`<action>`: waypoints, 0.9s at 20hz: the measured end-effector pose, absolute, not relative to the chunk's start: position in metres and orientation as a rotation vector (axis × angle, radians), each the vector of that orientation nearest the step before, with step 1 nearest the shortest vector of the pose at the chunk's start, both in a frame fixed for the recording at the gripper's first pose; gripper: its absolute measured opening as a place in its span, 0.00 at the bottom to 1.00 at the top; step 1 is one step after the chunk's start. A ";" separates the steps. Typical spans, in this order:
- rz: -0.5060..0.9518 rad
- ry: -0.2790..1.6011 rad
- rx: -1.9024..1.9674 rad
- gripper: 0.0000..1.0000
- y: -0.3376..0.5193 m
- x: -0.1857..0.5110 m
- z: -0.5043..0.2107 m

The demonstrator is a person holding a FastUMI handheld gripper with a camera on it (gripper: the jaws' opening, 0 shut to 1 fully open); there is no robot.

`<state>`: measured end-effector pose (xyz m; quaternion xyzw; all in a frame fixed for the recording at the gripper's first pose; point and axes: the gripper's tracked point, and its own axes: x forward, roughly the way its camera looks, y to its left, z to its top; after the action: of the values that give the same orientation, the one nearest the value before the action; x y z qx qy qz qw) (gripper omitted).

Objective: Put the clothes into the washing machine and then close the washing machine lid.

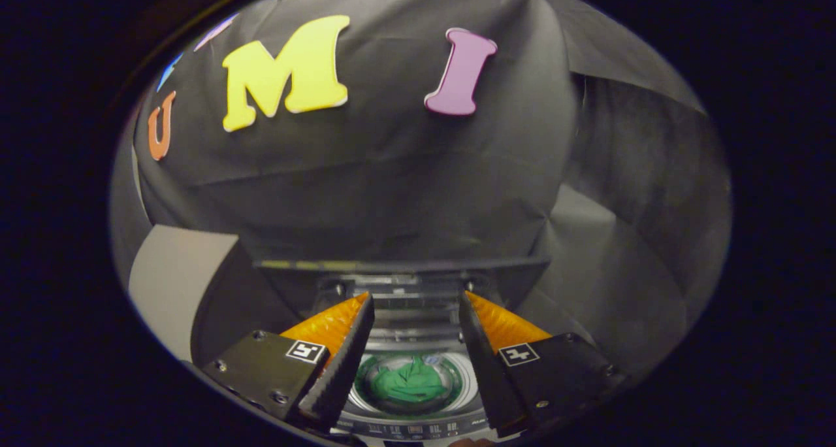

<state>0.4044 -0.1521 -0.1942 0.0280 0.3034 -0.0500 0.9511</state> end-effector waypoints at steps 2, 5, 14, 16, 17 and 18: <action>-0.114 0.587 0.048 0.82 -0.156 0.415 -0.176; -0.096 0.550 0.021 0.82 -0.153 0.436 -0.164; -0.033 0.602 -0.057 0.82 -0.129 0.499 -0.189; -0.015 0.625 -0.026 0.82 -0.126 0.505 -0.201; -0.009 0.634 -0.009 0.82 -0.126 0.507 -0.208; -0.017 0.642 0.001 0.82 -0.128 0.507 -0.214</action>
<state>0.5074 -0.1280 -0.2136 0.0003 0.3157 -0.0083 0.9488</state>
